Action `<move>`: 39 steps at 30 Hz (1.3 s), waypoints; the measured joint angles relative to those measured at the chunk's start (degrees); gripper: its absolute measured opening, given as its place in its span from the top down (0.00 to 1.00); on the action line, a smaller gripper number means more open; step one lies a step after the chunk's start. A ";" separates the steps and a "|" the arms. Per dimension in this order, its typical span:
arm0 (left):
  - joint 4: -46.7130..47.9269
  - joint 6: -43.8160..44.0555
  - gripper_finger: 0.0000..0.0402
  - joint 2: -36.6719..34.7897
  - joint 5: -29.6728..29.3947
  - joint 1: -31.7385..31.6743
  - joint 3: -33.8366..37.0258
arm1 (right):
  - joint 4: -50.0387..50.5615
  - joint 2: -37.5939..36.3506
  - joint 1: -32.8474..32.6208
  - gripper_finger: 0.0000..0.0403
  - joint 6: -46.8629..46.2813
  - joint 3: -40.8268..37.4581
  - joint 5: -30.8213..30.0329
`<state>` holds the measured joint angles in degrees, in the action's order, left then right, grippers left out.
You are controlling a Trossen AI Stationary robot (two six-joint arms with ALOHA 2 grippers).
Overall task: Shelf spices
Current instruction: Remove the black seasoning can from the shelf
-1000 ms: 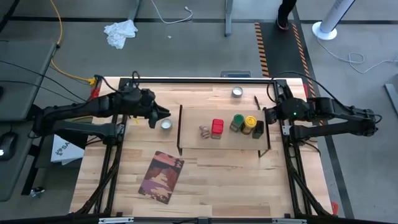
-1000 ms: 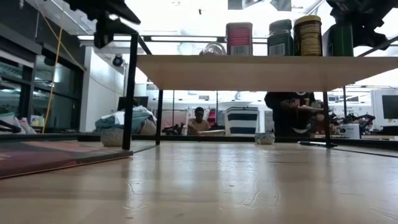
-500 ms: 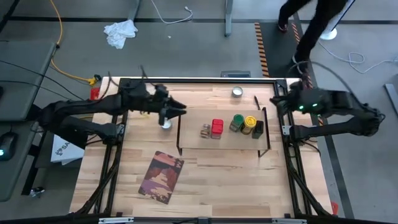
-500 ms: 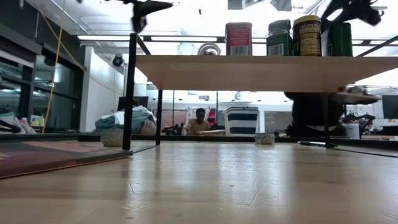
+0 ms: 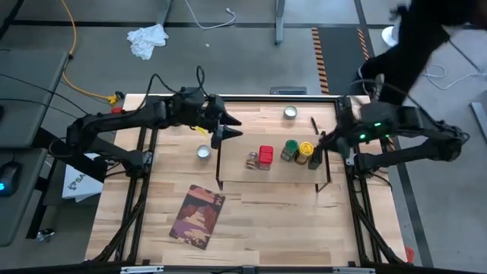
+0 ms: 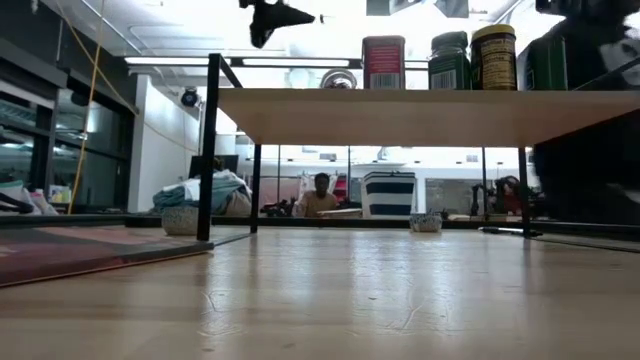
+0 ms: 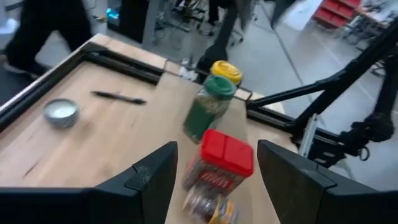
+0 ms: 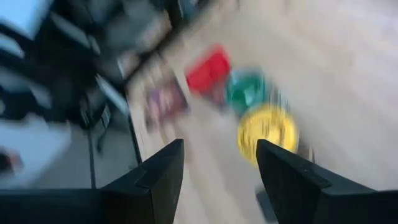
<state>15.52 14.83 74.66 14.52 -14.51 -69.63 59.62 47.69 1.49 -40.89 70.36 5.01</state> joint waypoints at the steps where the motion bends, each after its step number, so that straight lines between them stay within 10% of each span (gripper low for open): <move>1: 1.50 -0.15 0.45 -0.96 -0.08 -0.70 0.00 | 2.51 1.27 -0.53 0.51 0.04 0.67 1.12; 15: 18.98 -11.32 0.45 -10.53 -10.18 -9.23 0.04 | 30.43 18.09 -9.00 0.58 -22.33 14.82 -10.17; 27: 21.21 -16.49 0.45 -10.65 -5.57 -13.68 0.04 | 30.57 28.49 -14.02 0.61 -46.50 16.22 -17.62; 39: 21.45 -18.53 0.45 -10.65 -6.53 -14.19 0.04 | 27.44 25.58 -15.04 0.61 -50.94 16.20 -9.28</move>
<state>36.97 -3.69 64.01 7.99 -28.70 -69.58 87.06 73.27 -13.56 -91.83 86.56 -4.27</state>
